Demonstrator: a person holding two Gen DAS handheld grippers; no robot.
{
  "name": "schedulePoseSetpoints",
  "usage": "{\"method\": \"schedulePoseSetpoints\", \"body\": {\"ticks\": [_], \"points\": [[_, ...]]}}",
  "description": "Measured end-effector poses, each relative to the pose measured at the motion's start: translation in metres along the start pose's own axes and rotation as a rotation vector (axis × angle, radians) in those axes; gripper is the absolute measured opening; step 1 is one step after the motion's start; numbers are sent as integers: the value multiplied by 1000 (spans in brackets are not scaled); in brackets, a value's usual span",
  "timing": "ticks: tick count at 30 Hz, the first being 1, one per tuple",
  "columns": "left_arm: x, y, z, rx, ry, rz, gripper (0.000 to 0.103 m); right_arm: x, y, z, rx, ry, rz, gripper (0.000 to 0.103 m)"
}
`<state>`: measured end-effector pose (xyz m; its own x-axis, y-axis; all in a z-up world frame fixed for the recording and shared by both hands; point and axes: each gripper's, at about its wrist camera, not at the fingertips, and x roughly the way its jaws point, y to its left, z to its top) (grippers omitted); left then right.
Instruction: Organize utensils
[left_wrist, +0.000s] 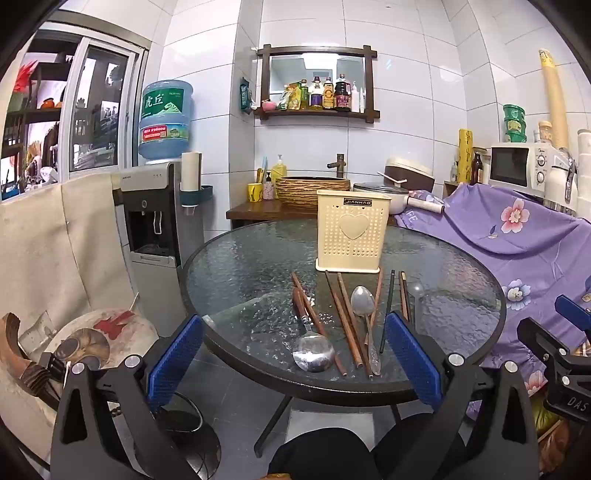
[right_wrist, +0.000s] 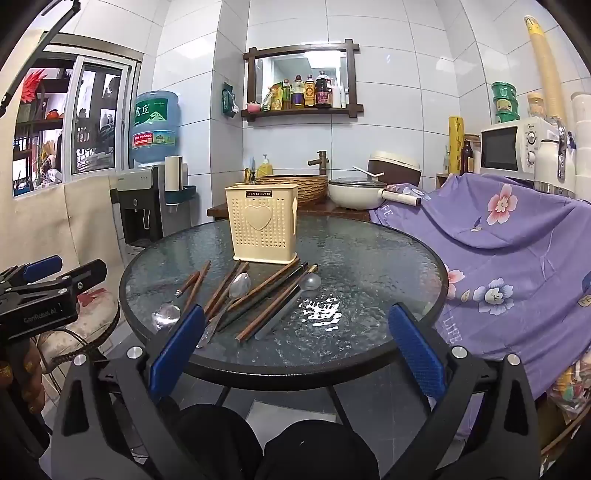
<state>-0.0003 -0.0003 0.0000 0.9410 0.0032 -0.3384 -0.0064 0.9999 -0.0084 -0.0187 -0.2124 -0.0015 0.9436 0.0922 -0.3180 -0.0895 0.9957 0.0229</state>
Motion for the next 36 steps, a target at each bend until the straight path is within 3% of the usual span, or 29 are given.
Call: {"method": "schedulePoseSetpoints", "body": {"ticks": [36], "points": [[1, -1, 1, 8, 19, -1, 97, 4, -2, -3, 12, 9, -2, 98]]}}
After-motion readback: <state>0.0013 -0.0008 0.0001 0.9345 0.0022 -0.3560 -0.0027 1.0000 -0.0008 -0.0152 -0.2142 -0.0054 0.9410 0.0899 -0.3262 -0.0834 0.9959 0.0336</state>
